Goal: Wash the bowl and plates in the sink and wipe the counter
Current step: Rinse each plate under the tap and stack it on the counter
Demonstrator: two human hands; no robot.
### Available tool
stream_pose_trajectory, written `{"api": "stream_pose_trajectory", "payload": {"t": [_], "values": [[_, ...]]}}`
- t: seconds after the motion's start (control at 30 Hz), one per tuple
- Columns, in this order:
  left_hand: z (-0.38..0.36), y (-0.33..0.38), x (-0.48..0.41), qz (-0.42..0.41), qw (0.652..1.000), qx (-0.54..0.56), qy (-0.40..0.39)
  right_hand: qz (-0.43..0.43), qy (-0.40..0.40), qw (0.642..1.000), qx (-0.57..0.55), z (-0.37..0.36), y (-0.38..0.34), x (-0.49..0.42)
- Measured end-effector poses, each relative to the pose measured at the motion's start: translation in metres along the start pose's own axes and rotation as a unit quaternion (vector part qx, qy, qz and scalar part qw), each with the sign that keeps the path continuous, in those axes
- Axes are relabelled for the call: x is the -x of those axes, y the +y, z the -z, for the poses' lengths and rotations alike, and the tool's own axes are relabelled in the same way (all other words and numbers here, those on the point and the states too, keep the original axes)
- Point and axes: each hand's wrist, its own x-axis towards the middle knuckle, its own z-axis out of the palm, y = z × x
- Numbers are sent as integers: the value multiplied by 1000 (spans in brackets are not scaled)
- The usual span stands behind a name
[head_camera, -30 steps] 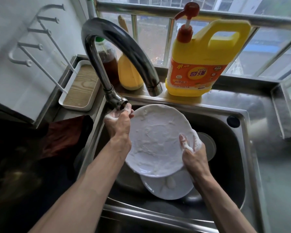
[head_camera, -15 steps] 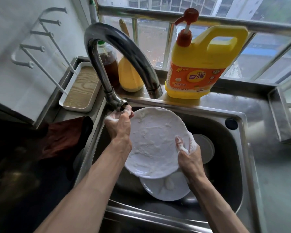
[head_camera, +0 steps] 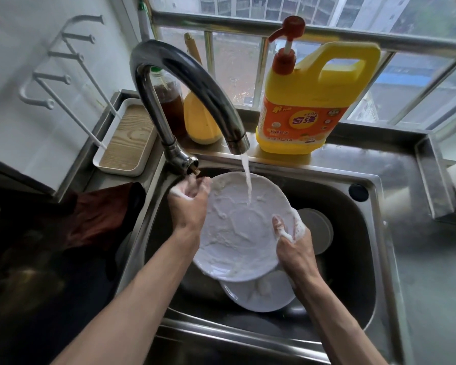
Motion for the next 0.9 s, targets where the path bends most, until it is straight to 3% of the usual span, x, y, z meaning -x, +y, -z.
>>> {"api": "stream_pose_trajectory", "payload": {"t": [0.17, 0.3, 0.5, 0.63, 0.73, 0.8, 0.9], "values": [[-8, -18, 37, 64, 986, -68, -142, -17, 21, 1000, 5, -4, 10, 6], [-19, -27, 45, 0, 963, -180, -200, -33, 33, 999, 19, -4, 16, 8], [-35, -24, 54, -39, 943, -178, -279, -41, 62, 997, 11, 7, 15, 10], [-30, -27, 50, -141, 919, -279, -241, -47, 98, 994, 23, 20, 13, 12], [-4, -39, 38, -266, 863, -389, -181, -59, 119, 990, 35, 32, 12, 10], [9, -53, 38, -282, 835, -429, -198, -60, 132, 988, 52, 34, 10, 9], [13, -64, 43, -204, 888, -354, -212, -59, 142, 986, 69, 27, 8, 11]]}}
